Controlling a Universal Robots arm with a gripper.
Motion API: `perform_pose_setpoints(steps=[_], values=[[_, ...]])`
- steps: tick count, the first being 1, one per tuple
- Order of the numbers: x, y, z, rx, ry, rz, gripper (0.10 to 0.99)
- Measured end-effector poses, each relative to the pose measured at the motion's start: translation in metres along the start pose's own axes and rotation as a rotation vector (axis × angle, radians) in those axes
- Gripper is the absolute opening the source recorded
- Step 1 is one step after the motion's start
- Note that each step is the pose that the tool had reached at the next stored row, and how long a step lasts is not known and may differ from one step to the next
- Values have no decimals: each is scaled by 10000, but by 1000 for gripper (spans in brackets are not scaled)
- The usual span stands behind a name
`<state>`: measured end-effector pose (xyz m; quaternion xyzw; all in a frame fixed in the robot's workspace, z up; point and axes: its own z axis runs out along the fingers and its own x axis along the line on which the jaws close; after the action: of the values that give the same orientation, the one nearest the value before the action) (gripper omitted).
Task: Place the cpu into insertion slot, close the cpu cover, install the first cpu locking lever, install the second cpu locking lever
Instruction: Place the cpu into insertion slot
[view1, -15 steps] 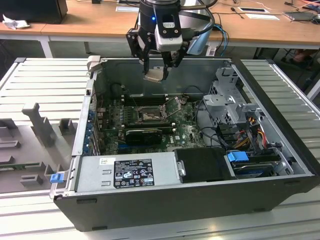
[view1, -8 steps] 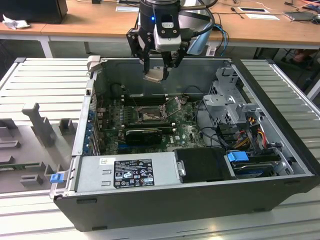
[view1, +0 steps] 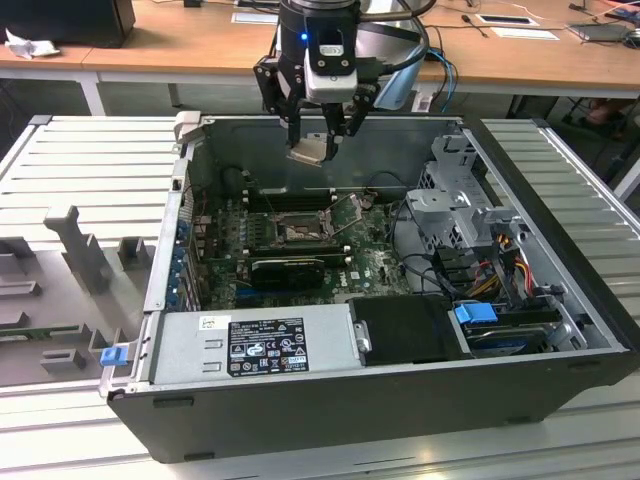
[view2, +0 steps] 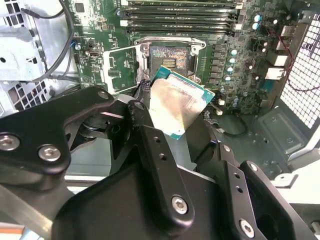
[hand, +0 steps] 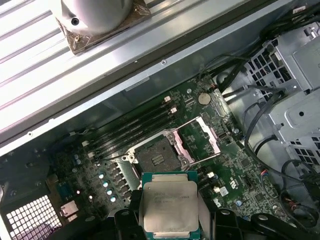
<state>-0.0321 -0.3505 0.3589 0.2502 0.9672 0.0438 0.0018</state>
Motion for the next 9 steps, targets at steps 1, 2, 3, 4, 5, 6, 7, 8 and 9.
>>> perform_pose_setpoints(steps=[1,2,3,4,5,6,7,8,9], values=[[0,0,0,-1,-4,56,529],[0,0,0,-2,-9,103,529],[0,0,0,-2,-13,153,529],[0,0,0,-3,-17,192,529],[0,0,1,-4,-23,266,529],[0,0,1,-5,-27,319,529],[0,0,1,-6,-31,361,529],[0,0,1,-7,-36,421,529],[0,0,1,-8,-41,479,529]])
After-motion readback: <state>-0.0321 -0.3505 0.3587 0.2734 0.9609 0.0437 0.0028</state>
